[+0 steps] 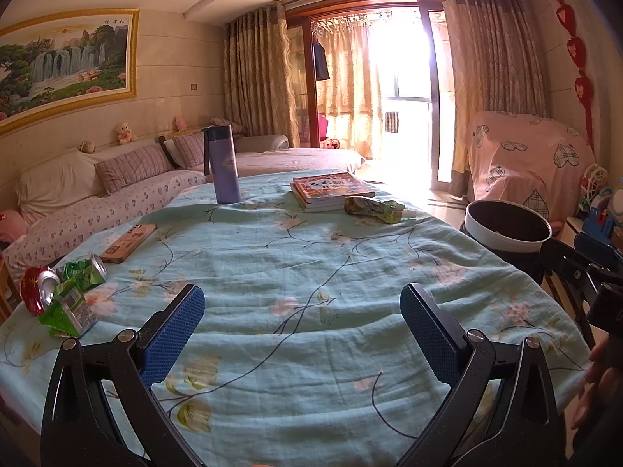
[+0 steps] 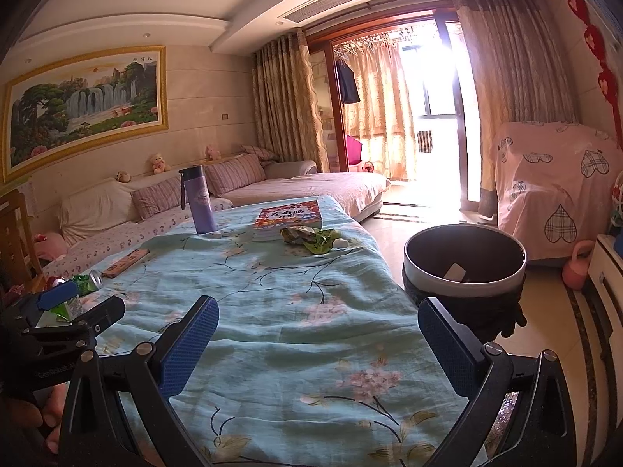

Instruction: Collect trash

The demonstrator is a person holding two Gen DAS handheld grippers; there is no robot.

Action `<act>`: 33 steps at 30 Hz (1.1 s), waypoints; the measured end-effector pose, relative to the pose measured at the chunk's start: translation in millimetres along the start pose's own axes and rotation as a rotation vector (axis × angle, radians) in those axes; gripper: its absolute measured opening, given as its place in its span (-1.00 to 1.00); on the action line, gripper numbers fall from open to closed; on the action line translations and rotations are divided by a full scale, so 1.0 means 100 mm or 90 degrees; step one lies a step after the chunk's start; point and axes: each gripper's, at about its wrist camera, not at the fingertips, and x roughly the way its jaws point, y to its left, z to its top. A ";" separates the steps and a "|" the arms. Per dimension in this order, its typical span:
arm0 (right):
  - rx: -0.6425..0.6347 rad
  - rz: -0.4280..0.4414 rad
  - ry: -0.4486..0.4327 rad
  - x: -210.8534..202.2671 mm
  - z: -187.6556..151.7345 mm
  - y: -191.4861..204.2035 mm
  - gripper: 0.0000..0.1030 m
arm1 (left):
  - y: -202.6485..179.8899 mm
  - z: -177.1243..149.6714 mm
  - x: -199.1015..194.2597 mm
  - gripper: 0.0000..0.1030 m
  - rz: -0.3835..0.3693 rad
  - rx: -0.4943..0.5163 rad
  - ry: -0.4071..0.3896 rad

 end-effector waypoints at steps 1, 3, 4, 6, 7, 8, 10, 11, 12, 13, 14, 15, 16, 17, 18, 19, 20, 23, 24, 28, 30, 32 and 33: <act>0.000 0.001 0.000 0.00 0.00 0.00 1.00 | 0.00 0.00 0.00 1.00 0.000 0.000 0.000; 0.000 0.000 0.000 0.00 0.00 0.00 1.00 | 0.00 0.00 0.00 1.00 -0.001 0.001 0.001; -0.001 0.000 0.000 0.00 0.00 0.00 1.00 | 0.00 0.00 0.00 1.00 -0.001 0.002 0.001; -0.001 0.000 0.000 0.00 0.00 0.00 1.00 | 0.00 0.00 0.00 1.00 -0.001 0.002 0.001; 0.000 0.000 0.000 0.00 0.00 0.01 1.00 | 0.00 0.00 0.00 1.00 -0.002 0.001 0.001; 0.000 0.001 -0.001 0.00 0.00 0.01 1.00 | 0.00 0.00 0.00 1.00 -0.002 0.001 0.002; 0.000 0.001 0.000 0.00 0.00 0.00 1.00 | -0.01 0.00 0.00 1.00 -0.003 0.002 0.003; 0.000 0.002 0.000 0.00 0.00 0.00 1.00 | -0.01 0.00 0.01 1.00 -0.003 0.003 0.003; 0.000 0.001 0.000 0.00 0.00 0.00 1.00 | -0.02 0.00 0.01 1.00 -0.003 0.004 0.002; 0.000 0.001 0.000 0.00 0.00 0.00 1.00 | -0.02 0.00 0.00 1.00 -0.003 0.005 0.001; 0.000 0.002 0.000 0.00 0.00 0.00 1.00 | -0.02 0.00 0.00 1.00 -0.003 0.006 0.000; 0.000 0.002 -0.001 0.00 0.01 0.00 1.00 | -0.03 0.00 0.00 1.00 -0.003 0.007 0.000; -0.001 0.001 0.000 0.00 0.01 0.00 1.00 | -0.03 0.00 0.00 1.00 -0.004 0.007 0.000; -0.002 0.001 0.000 0.00 0.01 0.01 1.00 | -0.03 0.00 0.00 1.00 -0.004 0.007 0.000; -0.001 0.002 0.001 -0.01 0.01 0.01 1.00 | -0.03 0.00 0.00 1.00 -0.004 0.007 0.000; -0.001 0.002 0.001 -0.01 0.01 0.01 1.00 | -0.03 0.00 0.01 1.00 -0.004 0.007 0.001; -0.002 0.002 0.001 -0.01 0.01 0.01 1.00 | -0.03 0.00 0.01 1.00 -0.005 0.006 0.002; -0.002 0.003 0.001 -0.01 0.01 0.01 1.00 | -0.02 0.00 0.02 1.00 -0.005 0.006 0.004; -0.002 0.002 0.000 -0.01 0.01 0.01 1.00 | -0.02 0.00 0.02 1.00 -0.005 0.006 0.004; -0.002 0.003 -0.001 -0.02 0.01 0.01 1.00 | -0.02 0.00 0.02 1.00 -0.005 0.006 0.004; -0.003 0.005 -0.001 -0.03 0.02 0.01 1.00 | -0.02 0.00 0.02 1.00 -0.006 0.005 0.004; -0.004 0.006 -0.002 -0.03 0.03 0.00 1.00 | -0.03 0.00 0.03 1.00 -0.005 0.007 0.004; -0.004 0.007 -0.001 -0.03 0.03 0.00 1.00 | -0.02 0.00 0.02 1.00 -0.006 0.006 0.004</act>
